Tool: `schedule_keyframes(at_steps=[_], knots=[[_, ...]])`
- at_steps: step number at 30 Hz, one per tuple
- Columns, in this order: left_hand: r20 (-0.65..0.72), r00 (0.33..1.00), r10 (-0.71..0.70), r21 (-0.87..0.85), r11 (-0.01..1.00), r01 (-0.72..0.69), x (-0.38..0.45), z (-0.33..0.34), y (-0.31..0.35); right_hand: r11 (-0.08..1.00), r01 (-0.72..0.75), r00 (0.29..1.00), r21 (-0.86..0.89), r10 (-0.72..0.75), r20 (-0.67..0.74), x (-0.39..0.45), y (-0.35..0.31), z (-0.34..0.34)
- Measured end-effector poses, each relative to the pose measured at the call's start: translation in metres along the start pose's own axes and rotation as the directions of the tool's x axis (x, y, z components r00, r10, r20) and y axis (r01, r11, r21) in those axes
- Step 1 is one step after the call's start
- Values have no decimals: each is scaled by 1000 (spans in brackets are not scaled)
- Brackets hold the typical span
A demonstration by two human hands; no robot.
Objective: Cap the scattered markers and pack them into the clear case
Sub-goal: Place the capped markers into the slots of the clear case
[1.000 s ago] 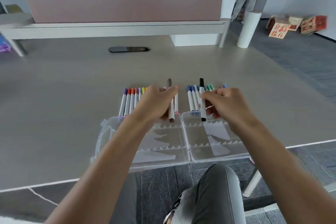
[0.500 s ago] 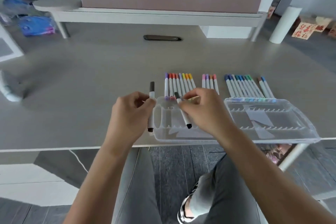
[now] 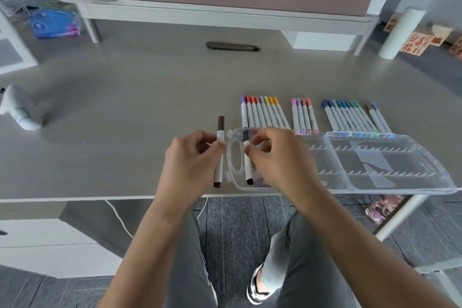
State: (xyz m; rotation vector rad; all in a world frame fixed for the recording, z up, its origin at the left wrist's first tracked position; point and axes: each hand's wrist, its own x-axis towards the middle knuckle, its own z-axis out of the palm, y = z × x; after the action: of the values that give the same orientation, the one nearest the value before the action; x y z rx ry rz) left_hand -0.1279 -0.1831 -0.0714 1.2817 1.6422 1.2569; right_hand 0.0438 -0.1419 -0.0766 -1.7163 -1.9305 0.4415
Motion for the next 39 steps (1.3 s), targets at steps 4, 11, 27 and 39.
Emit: schedule_keyframes(at_steps=[4, 11, 27, 39], knots=[[3, 1000, -7, -2, 1000, 7, -1, 1, -1, 999, 12, 1000, -36, -11, 7, 0, 1, -2], [-9, 1000, -8, 38, 999, 9, -3, 5, -3, 999, 4, 998, -36, -2, 58, 5, 7, -1], [79, 989, 124, 531, 834, -147, -1, 54, 21, 989, -13, 998, 150, 22, -65, 2, 42, -29], [14, 990, 140, 695, 711, -110, -6, 79, 25, 972, 12, 996, 235, 11, -93, 0, 63, -39]])
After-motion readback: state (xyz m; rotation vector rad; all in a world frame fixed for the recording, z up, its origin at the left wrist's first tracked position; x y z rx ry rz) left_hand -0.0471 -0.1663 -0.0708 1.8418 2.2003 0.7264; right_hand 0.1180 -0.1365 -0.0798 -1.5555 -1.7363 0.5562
